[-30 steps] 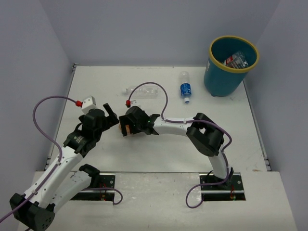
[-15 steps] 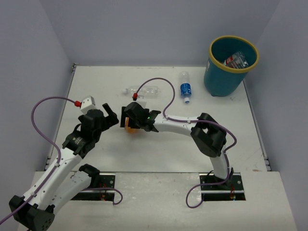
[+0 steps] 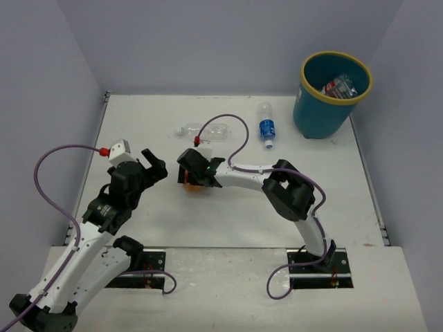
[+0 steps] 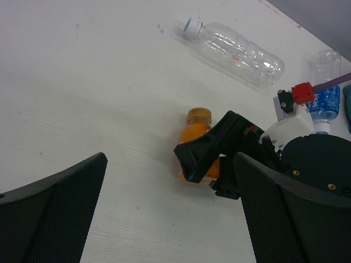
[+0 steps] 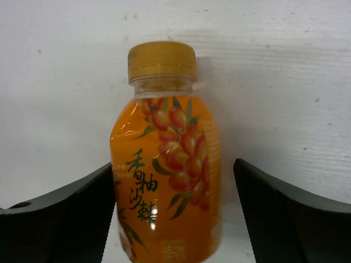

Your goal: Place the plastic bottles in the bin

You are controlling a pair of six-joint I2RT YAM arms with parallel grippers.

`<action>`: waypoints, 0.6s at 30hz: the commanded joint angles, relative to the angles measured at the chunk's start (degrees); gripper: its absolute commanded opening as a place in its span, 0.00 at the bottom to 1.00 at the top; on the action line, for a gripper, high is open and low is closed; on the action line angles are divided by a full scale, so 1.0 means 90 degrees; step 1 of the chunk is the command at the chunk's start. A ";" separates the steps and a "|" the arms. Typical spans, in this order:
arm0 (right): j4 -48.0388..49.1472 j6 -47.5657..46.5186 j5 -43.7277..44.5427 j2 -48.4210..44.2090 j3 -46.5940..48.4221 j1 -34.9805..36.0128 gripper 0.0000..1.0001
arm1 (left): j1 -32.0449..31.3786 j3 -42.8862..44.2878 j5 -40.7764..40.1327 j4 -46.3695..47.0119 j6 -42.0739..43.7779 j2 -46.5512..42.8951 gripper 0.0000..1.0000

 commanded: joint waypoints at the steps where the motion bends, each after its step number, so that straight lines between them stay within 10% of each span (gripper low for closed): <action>1: 0.0188 0.0088 0.0338 -0.0290 -0.0243 -0.0063 0.67 | 0.0023 0.0005 -0.0043 0.0145 0.0005 0.0051 1.00; 6: 0.0685 -0.0777 0.1087 -0.1390 -0.0888 -0.0079 0.29 | 0.0023 0.0043 -0.0057 0.0246 -0.0004 0.0250 1.00; 18: 0.1201 -0.3303 0.1457 -0.3625 -0.0008 -0.3398 0.25 | 0.0023 0.0276 0.0149 0.1051 0.0099 0.1069 1.00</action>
